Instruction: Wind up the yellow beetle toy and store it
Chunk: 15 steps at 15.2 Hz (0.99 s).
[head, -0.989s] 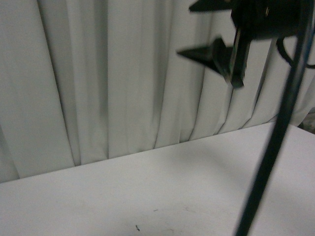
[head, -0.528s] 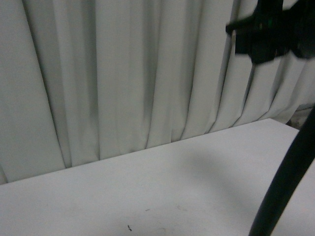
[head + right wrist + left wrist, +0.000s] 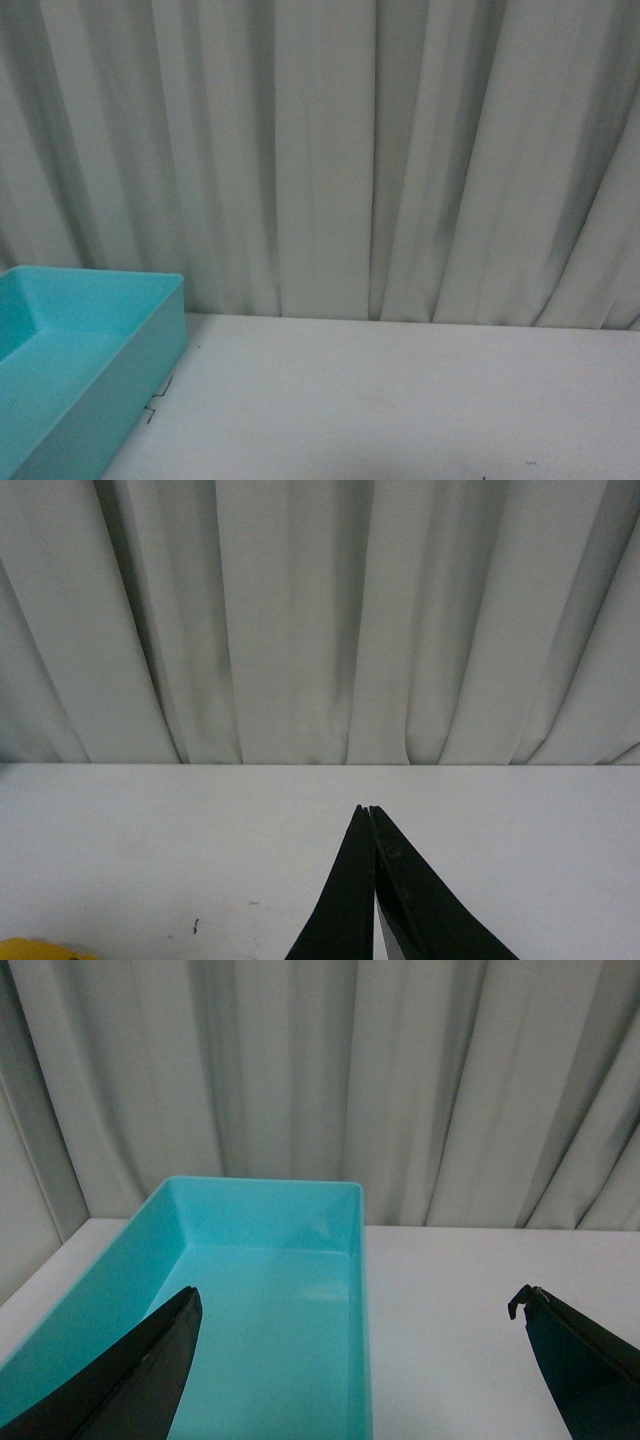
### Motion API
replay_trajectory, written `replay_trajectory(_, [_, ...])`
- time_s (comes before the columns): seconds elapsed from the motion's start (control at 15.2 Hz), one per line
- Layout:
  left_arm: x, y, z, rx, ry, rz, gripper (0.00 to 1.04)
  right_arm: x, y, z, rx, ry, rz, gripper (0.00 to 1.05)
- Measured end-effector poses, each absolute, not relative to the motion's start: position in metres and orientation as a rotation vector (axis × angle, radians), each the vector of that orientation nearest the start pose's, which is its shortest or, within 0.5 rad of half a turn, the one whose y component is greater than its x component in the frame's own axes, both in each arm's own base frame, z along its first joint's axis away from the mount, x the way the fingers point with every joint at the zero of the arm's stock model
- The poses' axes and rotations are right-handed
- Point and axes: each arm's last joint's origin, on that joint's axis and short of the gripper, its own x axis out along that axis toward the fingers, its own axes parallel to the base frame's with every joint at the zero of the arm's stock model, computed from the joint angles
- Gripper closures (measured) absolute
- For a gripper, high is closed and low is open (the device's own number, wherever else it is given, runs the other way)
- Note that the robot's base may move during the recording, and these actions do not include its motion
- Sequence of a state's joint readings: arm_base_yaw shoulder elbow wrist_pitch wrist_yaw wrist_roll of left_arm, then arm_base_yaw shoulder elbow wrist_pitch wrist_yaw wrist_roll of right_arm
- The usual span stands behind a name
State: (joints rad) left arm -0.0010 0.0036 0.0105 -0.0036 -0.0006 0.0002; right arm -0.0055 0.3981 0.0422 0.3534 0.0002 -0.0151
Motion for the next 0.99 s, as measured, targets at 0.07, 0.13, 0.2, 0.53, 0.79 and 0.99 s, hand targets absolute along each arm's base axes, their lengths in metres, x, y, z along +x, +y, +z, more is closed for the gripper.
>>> replay_trajectory(0.07, [0.0973, -0.0001, 0.1663, 0.000, -0.003, 0.000, 0.07, 0.1201, -0.0007, 0.1689, -0.015, 0.001, -0.006, 1.03])
replay_trajectory(0.13, [0.0973, -0.0001, 0.1665, 0.000, -0.003, 0.000, 0.07, 0.1185, -0.0007, 0.1697, -0.015, -0.006, -0.006, 1.03])
replay_trajectory(0.2, [0.0973, -0.0001, 0.1665, 0.000, -0.003, 0.000, 0.07, 0.1162, -0.0006, 0.1707, -0.015, -0.017, -0.006, 1.03])
replay_trajectory(0.53, [0.0973, -0.0001, 0.1665, 0.000, -0.003, 0.000, 0.07, 0.1133, -0.0006, 0.1701, -0.015, -0.011, -0.006, 1.03])
replay_trajectory(0.79, [0.0973, -0.0001, 0.1663, 0.000, -0.003, 0.000, 0.07, 0.1120, -0.0006, 0.1699, -0.015, -0.010, -0.006, 1.03])
replay_trajectory(0.99, [0.0973, -0.0001, 0.1665, 0.000, -0.003, 0.000, 0.07, 0.1101, -0.0006, 0.1700, -0.015, -0.013, -0.006, 1.03])
